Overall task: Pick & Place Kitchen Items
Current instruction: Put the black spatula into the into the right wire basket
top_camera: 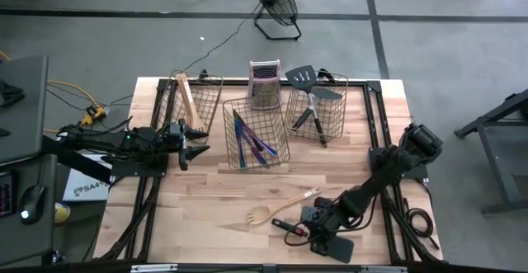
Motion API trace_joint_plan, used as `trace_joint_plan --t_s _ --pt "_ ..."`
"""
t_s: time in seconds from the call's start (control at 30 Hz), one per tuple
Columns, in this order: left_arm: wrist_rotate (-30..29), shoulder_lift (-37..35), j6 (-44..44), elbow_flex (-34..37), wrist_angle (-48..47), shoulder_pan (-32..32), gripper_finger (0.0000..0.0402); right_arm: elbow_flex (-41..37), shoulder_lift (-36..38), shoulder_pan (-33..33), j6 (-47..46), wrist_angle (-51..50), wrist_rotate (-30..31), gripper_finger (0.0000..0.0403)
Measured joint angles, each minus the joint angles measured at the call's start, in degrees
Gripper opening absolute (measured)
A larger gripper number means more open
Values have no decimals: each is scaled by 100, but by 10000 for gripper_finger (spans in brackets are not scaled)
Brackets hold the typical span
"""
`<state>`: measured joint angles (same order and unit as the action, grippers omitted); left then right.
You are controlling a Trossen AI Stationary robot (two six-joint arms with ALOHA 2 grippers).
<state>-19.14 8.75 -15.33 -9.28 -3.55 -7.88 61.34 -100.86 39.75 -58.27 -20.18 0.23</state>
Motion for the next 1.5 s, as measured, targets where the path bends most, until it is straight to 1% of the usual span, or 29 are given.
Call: trace_joint_plan --t_s 0.1,0.27,0.53,0.97,1.17,1.23,1.37,1.5 --pt "0 0 0 0 0 -1 244 58 -200 2 92 -36 -76 194" --pt "0 0 2 0 0 -2 244 162 -355 2 64 15 -14 194" --pt "0 0 0 0 -2 0 244 180 -460 2 14 59 -17 194" --pt "0 0 1 0 -2 -1 244 184 -464 2 -41 111 242 194" --pt "0 0 1 0 -2 -1 244 184 -464 -9 -25 122 259 194" --pt "0 0 1 0 -2 -1 244 184 -502 -9 -13 213 210 194" --pt "0 0 0 0 -2 0 244 184 -720 -11 33 420 -183 194" --pt "0 0 0 0 -3 -1 244 186 -819 -13 -28 664 -213 194"
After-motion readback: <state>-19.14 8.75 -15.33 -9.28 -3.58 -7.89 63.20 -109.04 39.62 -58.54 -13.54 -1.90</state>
